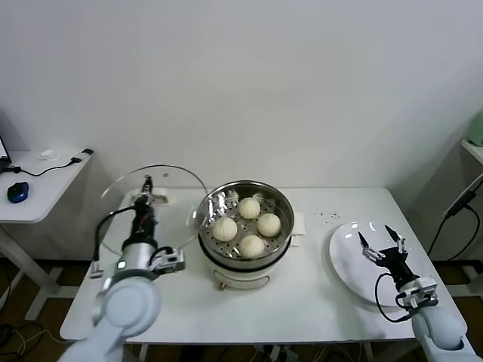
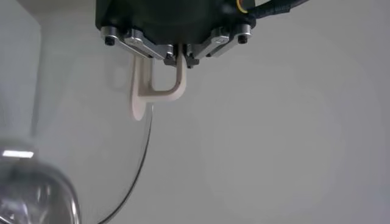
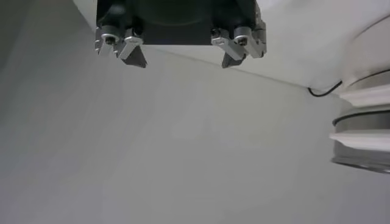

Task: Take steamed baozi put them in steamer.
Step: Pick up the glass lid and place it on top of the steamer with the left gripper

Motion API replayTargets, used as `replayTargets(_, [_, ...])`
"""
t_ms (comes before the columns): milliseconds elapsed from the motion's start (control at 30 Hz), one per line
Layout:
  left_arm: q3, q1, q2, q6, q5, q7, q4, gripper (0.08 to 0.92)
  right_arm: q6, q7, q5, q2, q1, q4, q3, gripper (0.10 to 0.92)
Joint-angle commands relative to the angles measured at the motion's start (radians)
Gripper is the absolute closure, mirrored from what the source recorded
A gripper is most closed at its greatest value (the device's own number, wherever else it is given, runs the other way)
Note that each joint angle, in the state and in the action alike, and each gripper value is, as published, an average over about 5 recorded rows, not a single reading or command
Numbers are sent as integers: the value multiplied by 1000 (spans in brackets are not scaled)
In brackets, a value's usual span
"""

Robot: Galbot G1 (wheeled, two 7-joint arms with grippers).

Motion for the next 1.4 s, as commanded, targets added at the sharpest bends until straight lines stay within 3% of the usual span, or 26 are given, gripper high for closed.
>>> replayTargets(33, [301, -235, -332, 77, 227, 120, 179, 849, 3, 3, -6, -2, 12, -22, 5, 203])
replayTargets(200, [333, -242, -417, 77, 237, 81, 269, 849, 10, 0, -8, -1, 1, -23, 19, 203])
replayTargets(500, [358, -202, -491, 69, 248, 30, 361, 849, 16, -4, -6, -6, -11, -33, 33, 203])
replayTargets(1400, [310, -216, -493, 77, 205, -10, 474, 849, 22, -8, -19, 0, -15, -37, 32, 203])
